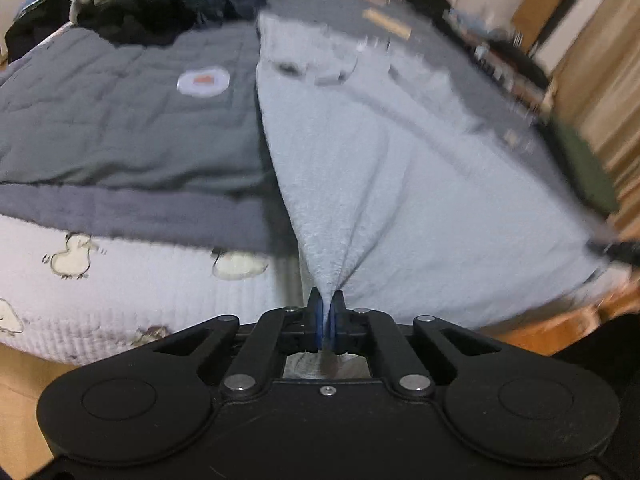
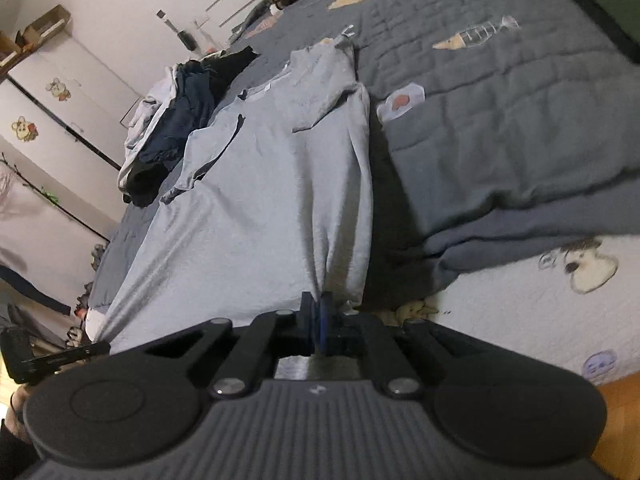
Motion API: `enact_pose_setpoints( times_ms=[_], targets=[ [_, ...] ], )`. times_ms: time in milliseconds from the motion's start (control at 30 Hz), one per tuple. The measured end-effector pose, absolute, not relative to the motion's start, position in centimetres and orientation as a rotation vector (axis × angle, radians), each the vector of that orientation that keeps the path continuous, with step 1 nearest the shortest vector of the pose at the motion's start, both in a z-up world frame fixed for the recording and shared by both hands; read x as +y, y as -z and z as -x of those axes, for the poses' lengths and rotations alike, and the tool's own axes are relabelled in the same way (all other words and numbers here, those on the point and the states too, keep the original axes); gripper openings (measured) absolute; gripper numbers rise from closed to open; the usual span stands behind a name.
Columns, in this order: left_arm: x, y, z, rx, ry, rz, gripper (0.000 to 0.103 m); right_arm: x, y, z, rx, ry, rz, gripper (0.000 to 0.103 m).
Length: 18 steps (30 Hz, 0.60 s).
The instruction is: Fold clothes
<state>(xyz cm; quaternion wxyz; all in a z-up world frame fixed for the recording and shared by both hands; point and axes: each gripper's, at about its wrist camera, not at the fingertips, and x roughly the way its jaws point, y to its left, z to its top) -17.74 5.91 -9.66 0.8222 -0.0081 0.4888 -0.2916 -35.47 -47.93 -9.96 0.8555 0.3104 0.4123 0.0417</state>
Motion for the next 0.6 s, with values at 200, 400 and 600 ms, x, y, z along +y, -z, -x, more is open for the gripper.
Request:
enact_pose_setpoints(
  times_ms=[200,400,600],
  targets=[
    [4.1,13.3,18.0,1.127,0.598,-0.080,0.003,-46.6,13.1,33.9,1.013,-0.058,-0.587,0.002],
    [7.0,8.9,17.8,1.003,0.624,0.133,0.003,-47.6,10.3,34.6,0.878,-0.104,-0.735,0.002],
    [5.8,6.3,14.2,0.902,0.592,0.187,0.003,-49.2,9.6,31.3,0.749,-0.072,-0.874,0.002]
  ],
)
